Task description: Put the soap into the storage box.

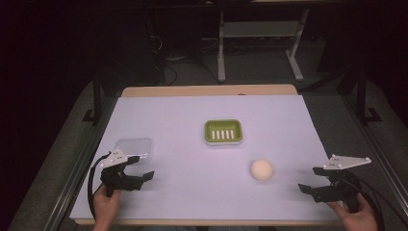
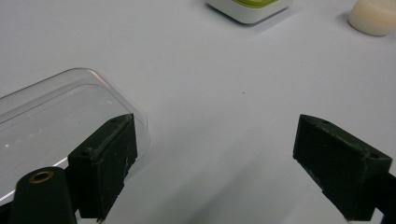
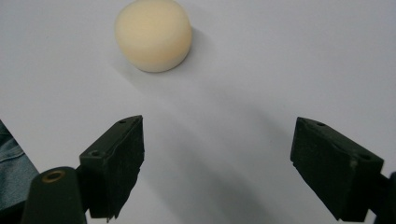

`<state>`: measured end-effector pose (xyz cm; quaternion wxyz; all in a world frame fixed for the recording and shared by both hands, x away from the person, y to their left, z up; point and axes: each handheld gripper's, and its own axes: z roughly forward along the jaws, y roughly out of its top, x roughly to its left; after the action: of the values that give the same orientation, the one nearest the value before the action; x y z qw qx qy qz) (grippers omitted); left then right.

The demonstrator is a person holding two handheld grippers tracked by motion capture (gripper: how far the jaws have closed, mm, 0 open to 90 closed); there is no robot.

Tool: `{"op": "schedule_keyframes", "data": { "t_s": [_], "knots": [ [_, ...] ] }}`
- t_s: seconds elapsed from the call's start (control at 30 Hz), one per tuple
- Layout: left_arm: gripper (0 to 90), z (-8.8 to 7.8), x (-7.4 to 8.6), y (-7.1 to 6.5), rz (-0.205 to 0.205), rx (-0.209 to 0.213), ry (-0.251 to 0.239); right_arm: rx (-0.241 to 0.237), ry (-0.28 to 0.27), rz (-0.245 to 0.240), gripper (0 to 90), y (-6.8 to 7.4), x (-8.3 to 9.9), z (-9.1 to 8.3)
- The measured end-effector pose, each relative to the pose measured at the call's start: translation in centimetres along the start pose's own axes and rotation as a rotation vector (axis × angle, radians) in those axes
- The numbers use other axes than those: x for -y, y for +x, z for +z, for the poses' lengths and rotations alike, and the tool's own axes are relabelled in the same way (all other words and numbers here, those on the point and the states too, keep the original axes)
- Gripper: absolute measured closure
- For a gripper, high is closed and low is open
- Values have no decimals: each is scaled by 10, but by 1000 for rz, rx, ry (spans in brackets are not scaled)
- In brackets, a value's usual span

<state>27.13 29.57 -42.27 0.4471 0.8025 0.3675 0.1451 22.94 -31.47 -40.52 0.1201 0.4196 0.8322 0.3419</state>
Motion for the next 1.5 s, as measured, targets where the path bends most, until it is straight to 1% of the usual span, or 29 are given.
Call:
{"op": "schedule_keyframes", "data": {
  "t_s": [0.07, 0.1, 0.17, 0.2, 0.23, 0.33, 0.4, 0.5, 0.6, 0.67, 0.73, 0.83, 0.9, 1.03, 1.07, 1.17, 1.2, 1.23, 1.3, 1.43, 1.5],
  "knots": [
    [129, 0, 0, 0, -9, 1, -1, 0, 1, -9, 168, 1, -1, 0],
    [129, -1, 0, 0, -9, 1, -1, -3, 1, -6, 168, 2, -2, 0],
    [129, -1, 0, -1, -10, 0, -5, -4, -1, -16, 170, 3, -3, 0],
    [128, -1, -1, 0, -5, 2, -3, -11, 1, -11, 170, 3, -3, -1],
    [128, -1, -1, 0, -5, 2, -3, -12, -1, -19, 170, 3, -4, -1],
    [129, -1, -1, 1, -9, -3, -4, -18, -4, -21, 170, 4, -4, -1],
    [129, -2, 0, 2, -1, -5, -3, -21, -6, -25, 169, 4, -6, -1],
    [129, -2, 0, 0, -13, -6, -15, -25, -9, -22, 168, 5, -7, -1],
    [129, -1, -1, 1, -8, -6, -7, -23, -5, -27, 155, 5, -10, -1],
    [129, -1, -1, 0, -12, -2, -5, -28, -5, -28, 157, 5, -12, -1],
    [129, -1, -1, 0, -7, 0, -5, -34, -7, -28, 157, 6, -14, 0],
    [129, -1, -1, -1, -5, -2, -4, -38, 8, -43, 157, 8, -18, 2],
    [129, -1, -1, -1, -7, -1, -10, -41, 5, -51, 157, 9, -20, 3],
    [129, -1, -1, -1, -5, -2, -10, -49, 28, -41, 156, 10, -24, 6],
    [129, -2, -1, -1, -4, -3, -9, -48, 43, -46, 156, 11, -25, 7],
    [129, -1, -1, -1, -5, -3, -13, -49, 52, -59, 157, 13, -28, 10],
    [129, -1, -1, -1, -8, -2, -13, -56, 53, -60, 157, 13, -29, 11],
    [128, -1, -1, -2, -8, -3, -11, -63, 64, -64, 158, 14, -32, 12],
    [129, -1, -1, -2, -5, -1, -10, -61, 69, -67, 159, 16, -37, 14],
    [129, -1, -1, -2, 2, 0, -12, -60, 62, -101, 159, 17, -45, 15],
    [129, -1, -1, -2, -4, -2, -12, -63, 67, -95, 158, 18, -48, 15]
  ]
}}
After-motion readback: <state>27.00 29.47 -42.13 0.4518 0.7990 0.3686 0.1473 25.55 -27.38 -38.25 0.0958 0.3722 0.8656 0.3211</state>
